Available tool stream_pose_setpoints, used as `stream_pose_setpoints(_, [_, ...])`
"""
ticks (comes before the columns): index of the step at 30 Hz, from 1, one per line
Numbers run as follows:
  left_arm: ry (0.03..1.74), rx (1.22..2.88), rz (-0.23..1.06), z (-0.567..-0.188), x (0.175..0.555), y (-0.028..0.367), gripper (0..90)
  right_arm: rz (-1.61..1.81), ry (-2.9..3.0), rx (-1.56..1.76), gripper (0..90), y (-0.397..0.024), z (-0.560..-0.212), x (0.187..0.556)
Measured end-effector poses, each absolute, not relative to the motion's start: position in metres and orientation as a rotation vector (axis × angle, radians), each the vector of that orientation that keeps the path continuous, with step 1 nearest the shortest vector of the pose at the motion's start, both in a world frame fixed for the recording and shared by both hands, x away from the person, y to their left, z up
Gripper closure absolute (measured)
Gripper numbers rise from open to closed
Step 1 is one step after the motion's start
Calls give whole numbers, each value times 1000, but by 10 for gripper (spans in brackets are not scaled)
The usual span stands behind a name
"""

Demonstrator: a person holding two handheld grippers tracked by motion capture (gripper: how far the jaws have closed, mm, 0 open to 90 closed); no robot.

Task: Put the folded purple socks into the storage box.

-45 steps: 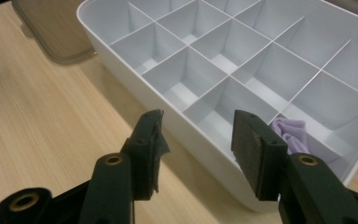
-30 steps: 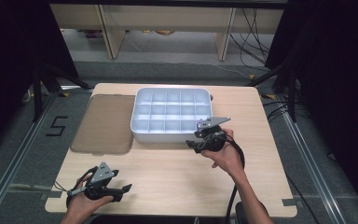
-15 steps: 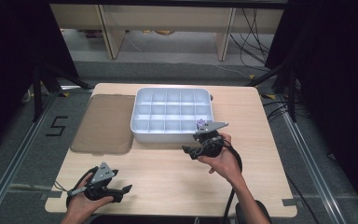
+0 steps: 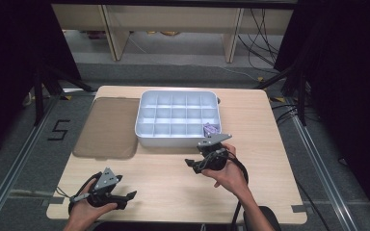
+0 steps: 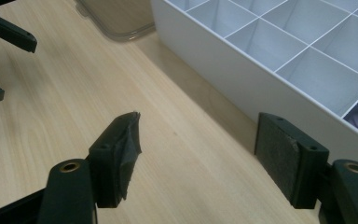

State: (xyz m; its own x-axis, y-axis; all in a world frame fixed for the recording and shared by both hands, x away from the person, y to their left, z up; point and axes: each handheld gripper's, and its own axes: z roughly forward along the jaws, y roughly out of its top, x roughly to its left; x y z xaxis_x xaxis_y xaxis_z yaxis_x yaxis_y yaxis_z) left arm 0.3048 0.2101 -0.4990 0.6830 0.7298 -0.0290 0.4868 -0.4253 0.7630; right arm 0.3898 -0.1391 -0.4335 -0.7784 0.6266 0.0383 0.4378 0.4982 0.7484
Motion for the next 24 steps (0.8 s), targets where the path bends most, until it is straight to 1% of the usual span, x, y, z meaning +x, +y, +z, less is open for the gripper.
stream_pose_setpoints(6, [923, 2110, 396, -499, 305, 210, 218, 1146, 2517, 902, 305, -138, -439, 385])
stream_pose_setpoints(15, [928, 2124, 401, -499, 305, 211, 217, 1174, 2527, 927, 207, -141, -456, 372])
stream_pose_setpoints(24, [939, 2106, 380, -500, 304, 210, 216, 1150, 2574, 871, 167, -143, -464, 359])
